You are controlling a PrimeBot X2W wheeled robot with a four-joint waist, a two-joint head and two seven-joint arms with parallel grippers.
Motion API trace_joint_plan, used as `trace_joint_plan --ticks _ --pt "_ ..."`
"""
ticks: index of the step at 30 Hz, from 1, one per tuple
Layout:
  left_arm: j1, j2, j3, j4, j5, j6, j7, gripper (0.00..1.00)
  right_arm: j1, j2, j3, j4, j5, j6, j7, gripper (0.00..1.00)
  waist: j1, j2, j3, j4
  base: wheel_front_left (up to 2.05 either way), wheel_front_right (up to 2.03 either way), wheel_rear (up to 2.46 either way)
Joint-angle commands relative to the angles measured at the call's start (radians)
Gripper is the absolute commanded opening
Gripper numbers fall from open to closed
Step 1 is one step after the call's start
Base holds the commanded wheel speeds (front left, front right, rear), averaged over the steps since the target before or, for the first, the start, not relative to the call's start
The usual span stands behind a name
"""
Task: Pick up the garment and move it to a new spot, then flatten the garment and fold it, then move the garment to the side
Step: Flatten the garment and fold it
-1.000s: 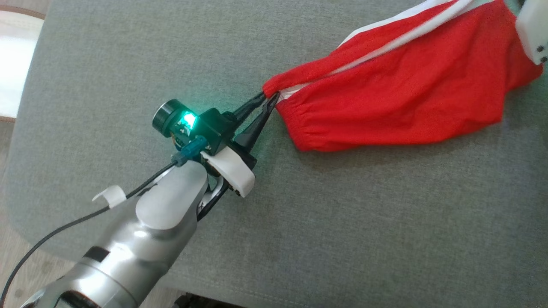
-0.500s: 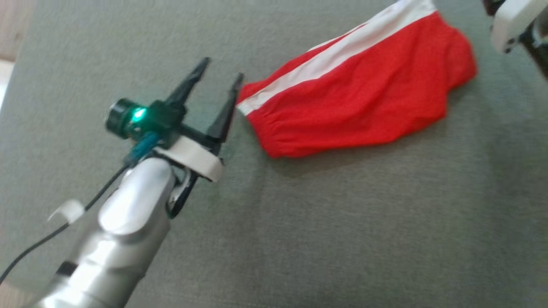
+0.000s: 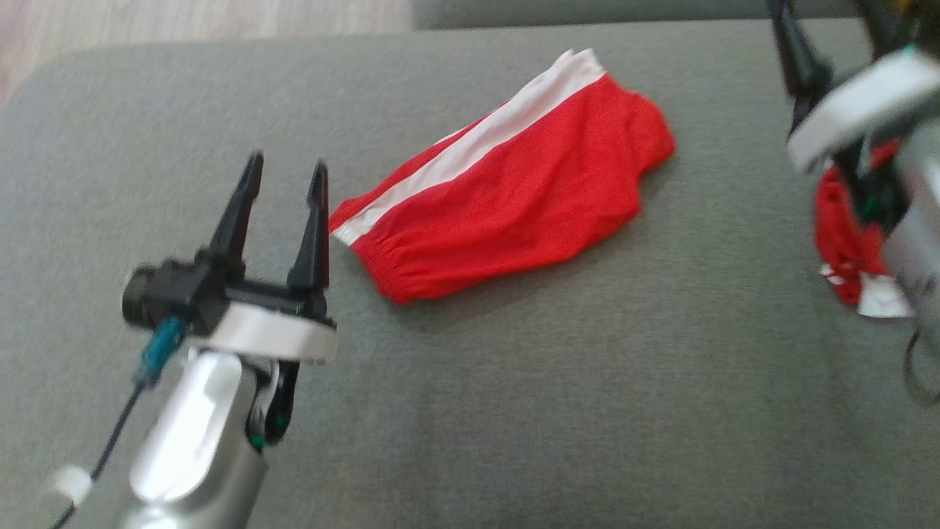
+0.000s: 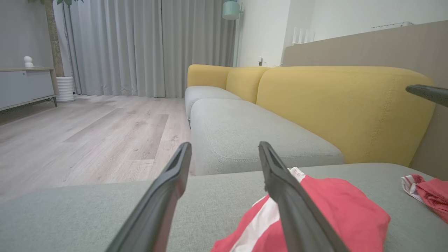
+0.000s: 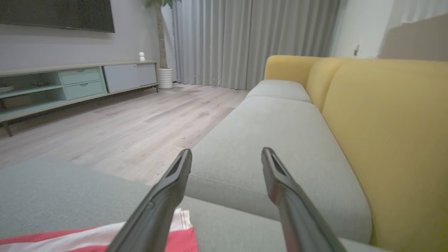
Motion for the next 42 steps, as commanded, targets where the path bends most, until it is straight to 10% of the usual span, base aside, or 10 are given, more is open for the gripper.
trace_joint_plan --ticks 1,13,23,42 --pt "0.004 0.016 0.055 -0.041 0.015 0.003 -0.008 1.0 0.078 0.022 -0.053 -0.045 -0.028 0.007 -0.01 1.0 0.0002 -0.0001 -0.038 -0.038 0.0 0.0 0.0" --pt "0.207 -0.076 0.17 -0.056 0.087 -0.063 -0.008 1.0 0.558 0.254 -0.489 -0.273 -0.345 0.007 -0.011 1.0 0.0002 -0.0001 -0.098 -0.094 0.0 0.0 0.0" --pt "0.229 -0.124 0.209 -0.045 0.14 -0.107 -0.008 1.0 0.672 0.347 -0.571 -0.325 -0.449 0.007 -0.009 1.0 0.0002 -0.0001 -0.087 -0.078 0.0 0.0 0.0" --pt "0.135 -0.159 0.133 -0.016 0.157 -0.13 -0.008 1.0 0.372 0.414 -0.831 -0.068 -0.093 0.007 0.289 1.0 0.0002 -0.0001 0.078 0.14 0.0 0.0 0.0"
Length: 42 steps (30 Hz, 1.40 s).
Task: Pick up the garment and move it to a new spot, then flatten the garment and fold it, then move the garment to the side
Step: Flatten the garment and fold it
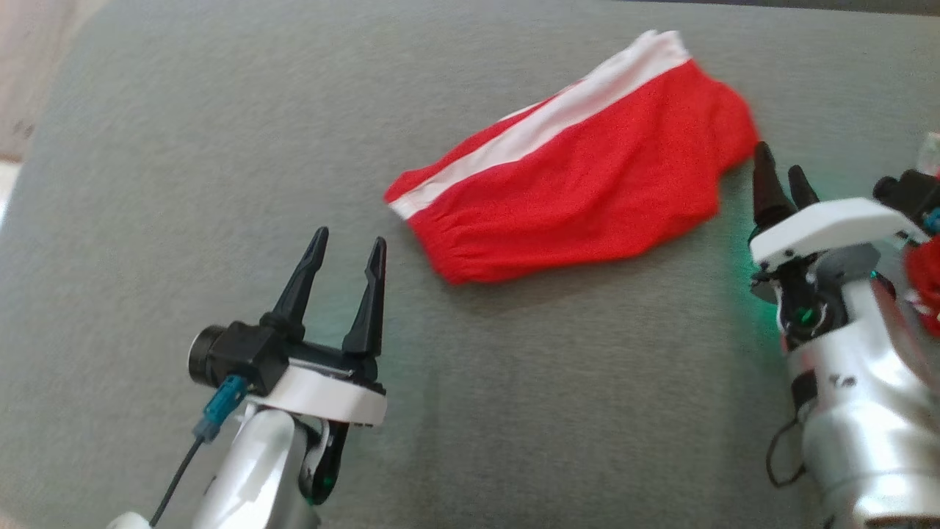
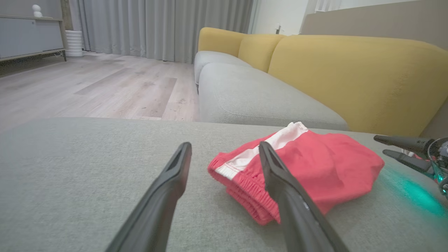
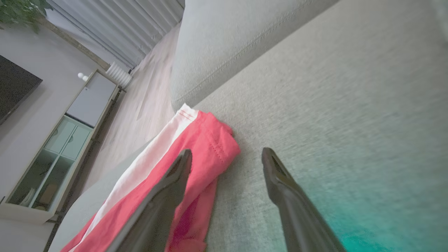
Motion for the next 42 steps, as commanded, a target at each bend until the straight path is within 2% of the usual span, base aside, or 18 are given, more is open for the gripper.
trace_joint_plan --ticks 1,6,10,19,20,21,22,31,42 --pt "-0.042 0.005 0.026 -0.029 -0.007 -0.005 -0.008 1.0 -0.045 0.019 0.014 -0.016 0.004 0.007 0.005 1.0 -0.0002 0.0 0.029 0.043 0.0 0.0 0.0" --pt "-0.056 0.002 0.002 -0.028 -0.023 -0.005 -0.008 1.0 -0.144 0.014 -0.046 0.144 -0.027 0.007 0.065 1.0 -0.0002 0.0 0.052 0.107 0.0 0.0 0.0" --pt "-0.057 0.002 -0.012 -0.029 -0.045 -0.006 -0.008 1.0 -0.209 -0.018 -0.076 0.27 -0.069 0.007 0.116 1.0 -0.0002 0.0 0.066 0.155 0.0 0.0 0.0" --pt "-0.059 0.001 -0.04 -0.033 -0.079 -0.006 -0.008 1.0 -0.292 -0.057 -0.106 0.429 -0.141 0.007 0.14 1.0 -0.0002 0.0 0.08 0.201 0.0 0.0 0.0" --pt "-0.059 0.001 -0.042 -0.033 -0.081 -0.006 -0.008 1.0 -0.297 -0.059 -0.107 0.437 -0.15 0.007 0.138 0.74 -0.0002 0.0 0.081 0.203 0.0 0.0 0.0" --pt "-0.059 0.001 -0.045 -0.034 -0.083 -0.006 -0.008 1.0 -0.302 -0.06 -0.108 0.443 -0.157 0.007 0.133 0.18 -0.0002 0.0 0.082 0.205 0.0 0.0 0.0" --pt "-0.059 0.001 -0.046 -0.033 -0.085 -0.006 -0.008 1.0 -0.306 -0.061 -0.109 0.448 -0.163 0.007 0.127 0.0 -0.0002 0.0 0.081 0.205 0.0 0.0 0.0" --pt "-0.056 0.001 -0.051 -0.018 -0.072 -0.006 -0.008 1.0 -0.314 -0.048 -0.106 0.453 -0.195 0.007 0.011 0.0 -0.0002 0.0 0.058 0.172 0.0 0.0 0.0" --pt "-0.029 0.001 -0.032 -0.01 -0.048 -0.006 -0.008 1.0 -0.249 -0.024 -0.102 0.368 -0.134 0.007 -0.153 0.0 -0.0002 0.0 -0.013 0.066 0.0 0.0 0.0"
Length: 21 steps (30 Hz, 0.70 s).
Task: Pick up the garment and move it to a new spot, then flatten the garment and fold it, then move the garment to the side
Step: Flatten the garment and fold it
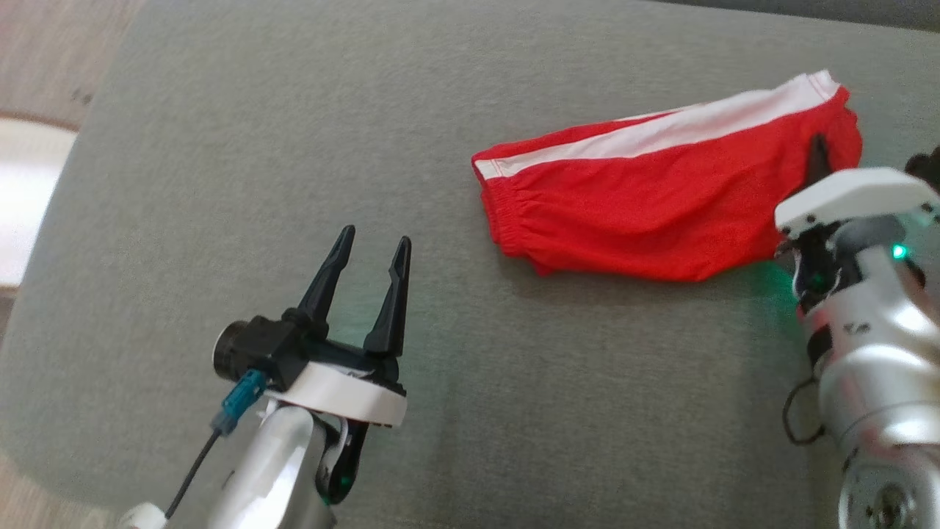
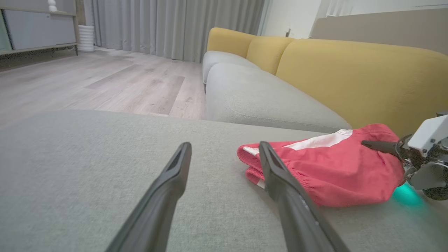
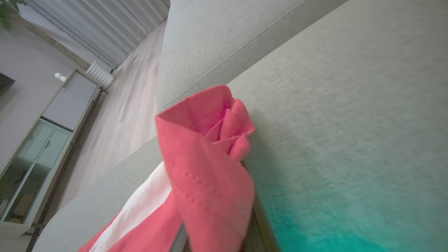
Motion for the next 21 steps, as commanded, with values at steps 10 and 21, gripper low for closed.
trace_joint_plan --ticks 10,21 --pt "0.067 0.009 0.047 -0.025 0.04 0.002 -0.008 1.0 0.185 0.053 0.055 -0.164 0.067 0.008 -0.105 0.0 0.0 0.0 -0.109 -0.164 0.0 0.0 0.0" --pt "0.099 0.014 0.058 -0.052 0.05 0.002 -0.008 1.0 0.397 0.068 0.087 -0.329 0.138 0.008 -0.146 0.0 0.0 0.0 -0.147 -0.21 0.0 0.0 0.0"
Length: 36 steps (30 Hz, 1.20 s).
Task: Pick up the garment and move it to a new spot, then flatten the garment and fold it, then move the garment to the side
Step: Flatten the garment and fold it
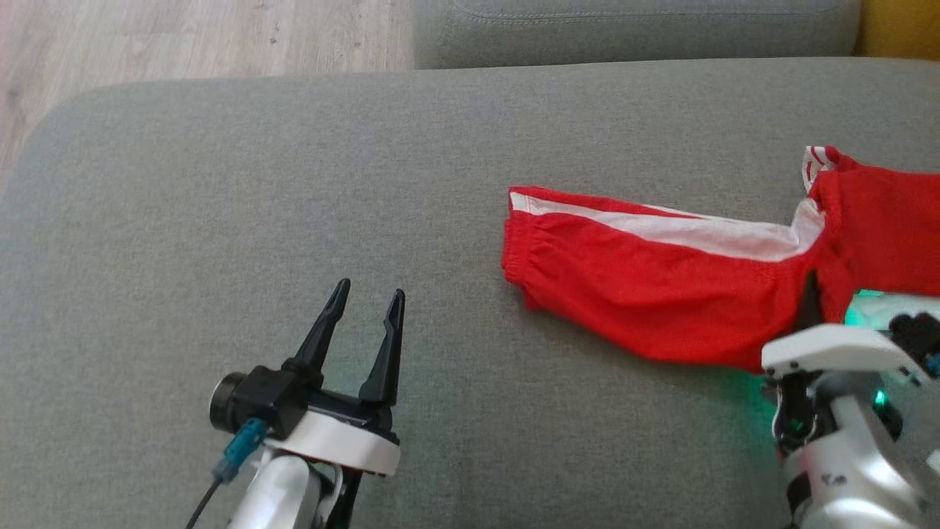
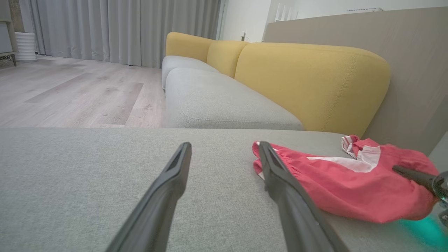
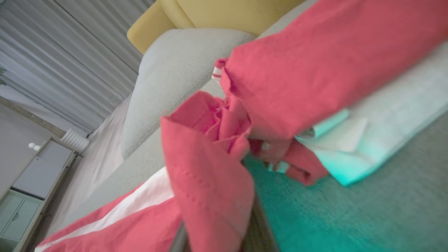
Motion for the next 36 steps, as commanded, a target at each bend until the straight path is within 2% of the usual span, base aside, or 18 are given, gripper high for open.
trace_joint_plan --ticks 1,8,17,23,36 --pt "-0.017 0.011 0.036 -0.037 0.004 0.002 -0.008 1.0 -0.013 0.01 0.028 -0.038 0.009 0.008 -0.011 0.0 0.0001 -0.0001 -0.003 -0.002 0.0 0.0 0.0" --pt "-0.008 0.013 0.045 -0.046 0.01 0.002 -0.008 1.0 0.002 0.011 0.06 -0.07 0.057 0.008 -0.017 0.0 0.0001 -0.0001 -0.013 -0.001 0.0 0.0 0.0" --pt "-0.002 0.011 0.028 -0.043 0.002 0.002 -0.008 1.0 -0.041 0.011 0.117 -0.107 0.039 0.008 -0.021 0.0 0.0001 -0.0001 -0.02 0.035 0.0 0.0 0.0" --pt "-0.004 0.009 0.027 -0.035 -0.005 0.002 -0.008 1.0 -0.088 0.011 0.23 -0.126 0.061 0.008 -0.018 0.0 0.0001 -0.0001 -0.019 0.085 0.0 0.0 0.0" --pt "0.007 0.006 0.026 -0.024 -0.01 0.002 -0.008 1.0 -0.08 0.011 0.455 -0.171 0.17 0.008 -0.021 0.0 0.0001 -0.0001 -0.024 0.144 0.0 0.0 0.0"
